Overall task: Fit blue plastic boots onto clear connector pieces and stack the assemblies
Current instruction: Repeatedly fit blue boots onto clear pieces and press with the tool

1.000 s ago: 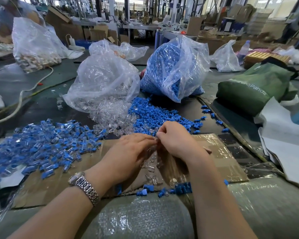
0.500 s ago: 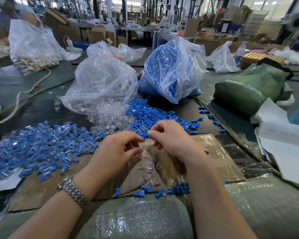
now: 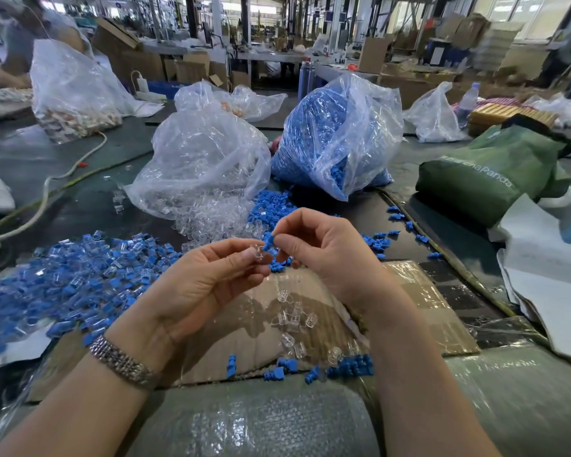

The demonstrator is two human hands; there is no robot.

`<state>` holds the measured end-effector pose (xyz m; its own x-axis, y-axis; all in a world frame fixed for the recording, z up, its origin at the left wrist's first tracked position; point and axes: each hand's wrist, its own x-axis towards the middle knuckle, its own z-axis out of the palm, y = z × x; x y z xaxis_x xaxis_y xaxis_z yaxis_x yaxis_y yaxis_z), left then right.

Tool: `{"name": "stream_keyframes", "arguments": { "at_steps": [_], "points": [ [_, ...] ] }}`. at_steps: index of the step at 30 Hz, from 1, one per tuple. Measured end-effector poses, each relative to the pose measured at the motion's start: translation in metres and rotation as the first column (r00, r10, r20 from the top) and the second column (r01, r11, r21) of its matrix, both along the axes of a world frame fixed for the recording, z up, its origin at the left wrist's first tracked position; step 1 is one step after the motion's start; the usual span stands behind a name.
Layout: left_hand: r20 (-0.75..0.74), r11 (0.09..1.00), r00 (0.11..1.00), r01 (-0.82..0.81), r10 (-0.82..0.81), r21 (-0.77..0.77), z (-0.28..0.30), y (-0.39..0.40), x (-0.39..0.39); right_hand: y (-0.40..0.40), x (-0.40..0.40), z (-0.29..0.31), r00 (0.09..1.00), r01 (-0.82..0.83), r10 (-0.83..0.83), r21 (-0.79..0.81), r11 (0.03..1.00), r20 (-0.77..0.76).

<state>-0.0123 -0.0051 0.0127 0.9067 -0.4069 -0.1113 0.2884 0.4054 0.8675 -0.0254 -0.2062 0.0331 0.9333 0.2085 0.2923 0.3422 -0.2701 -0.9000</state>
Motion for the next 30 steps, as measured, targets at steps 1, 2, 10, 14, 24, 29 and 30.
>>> {"name": "stream_keyframes", "arguments": {
  "at_steps": [1, 2, 10, 14, 24, 29, 30],
  "points": [
    [0.002, 1.0, 1.0, 0.0, 0.0, -0.005, 0.001, 0.0, 0.0, 0.001, -0.001, 0.001, 1.0, -0.001, 0.001, -0.019, 1.0, 0.023],
    [0.007, 1.0, 1.0, 0.002, -0.002, -0.009, 0.001, 0.0, -0.001, 0.001, -0.001, 0.001, 0.999, -0.002, 0.004, -0.036, 0.999, 0.043],
    [0.091, 0.999, 0.996, 0.006, -0.01, 0.038, 0.004, 0.001, -0.005, 0.005, -0.004, -0.001, 0.992, 0.015, 0.005, -0.148, 0.989, 0.13],
    [0.172, 0.99, 0.983, -0.083, 0.063, 0.11, 0.006, -0.001, -0.007, 0.007, -0.004, -0.001, 0.987, 0.023, 0.01, -0.209, 0.978, 0.159],
    [0.244, 0.979, 0.966, -0.122, 0.079, 0.166, 0.005, 0.001, -0.007, 0.003, -0.004, 0.0, 0.991, 0.097, -0.073, -0.23, 0.968, 0.11],
    [0.218, 0.98, 0.969, -0.146, 0.114, 0.138, 0.003, 0.003, -0.005, -0.02, 0.002, -0.01, 0.854, 0.301, -0.52, -0.779, 0.55, -0.037],
    [0.209, 0.98, 0.97, -0.155, 0.126, 0.128, 0.002, 0.002, -0.004, -0.023, 0.002, -0.012, 0.824, 0.236, -0.56, -0.847, 0.477, -0.086]
  ]
}}
